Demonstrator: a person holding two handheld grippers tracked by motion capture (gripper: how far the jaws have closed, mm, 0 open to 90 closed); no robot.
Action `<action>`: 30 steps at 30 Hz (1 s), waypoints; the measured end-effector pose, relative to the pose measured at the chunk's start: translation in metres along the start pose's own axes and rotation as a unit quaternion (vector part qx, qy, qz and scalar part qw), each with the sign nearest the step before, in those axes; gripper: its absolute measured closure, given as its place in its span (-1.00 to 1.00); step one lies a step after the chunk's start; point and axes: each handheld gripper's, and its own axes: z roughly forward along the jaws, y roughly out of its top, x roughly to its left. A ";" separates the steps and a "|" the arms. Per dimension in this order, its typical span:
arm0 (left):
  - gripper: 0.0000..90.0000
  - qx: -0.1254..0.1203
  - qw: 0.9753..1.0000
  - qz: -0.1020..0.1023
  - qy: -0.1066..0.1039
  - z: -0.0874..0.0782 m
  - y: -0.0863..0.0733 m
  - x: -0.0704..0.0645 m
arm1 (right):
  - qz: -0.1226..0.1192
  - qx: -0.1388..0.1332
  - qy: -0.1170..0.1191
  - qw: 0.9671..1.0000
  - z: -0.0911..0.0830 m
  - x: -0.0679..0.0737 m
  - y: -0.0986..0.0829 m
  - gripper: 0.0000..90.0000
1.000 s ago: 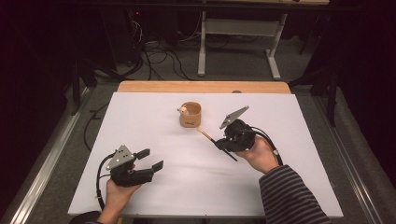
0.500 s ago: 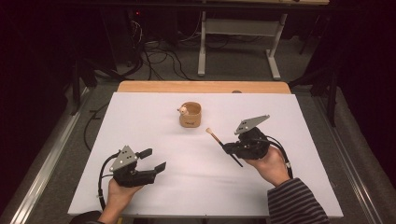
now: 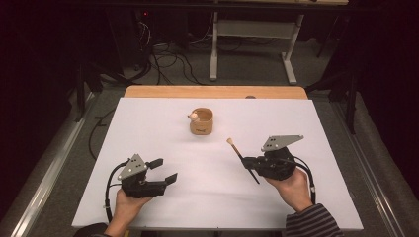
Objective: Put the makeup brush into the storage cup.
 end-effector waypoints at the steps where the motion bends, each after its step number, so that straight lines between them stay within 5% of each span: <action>1: -0.42 0.003 1.000 -0.002 -0.001 0.000 0.000 0.000 | 0.000 -0.003 -0.001 1.000 -0.001 0.001 -0.002 0.90; 6: -0.39 0.015 1.000 -0.023 -0.009 0.000 0.001 0.004 | 0.010 -0.025 0.001 1.000 -0.002 0.005 -0.011 0.90; 16: -0.37 0.008 1.000 -0.029 -0.007 -0.001 0.003 0.004 | 0.011 -0.056 0.013 0.998 0.004 0.012 -0.022 0.90; 30: -0.37 0.003 0.998 -0.028 -0.054 0.004 0.023 -0.007 | 0.008 -0.075 0.033 0.997 0.013 0.017 -0.023 0.90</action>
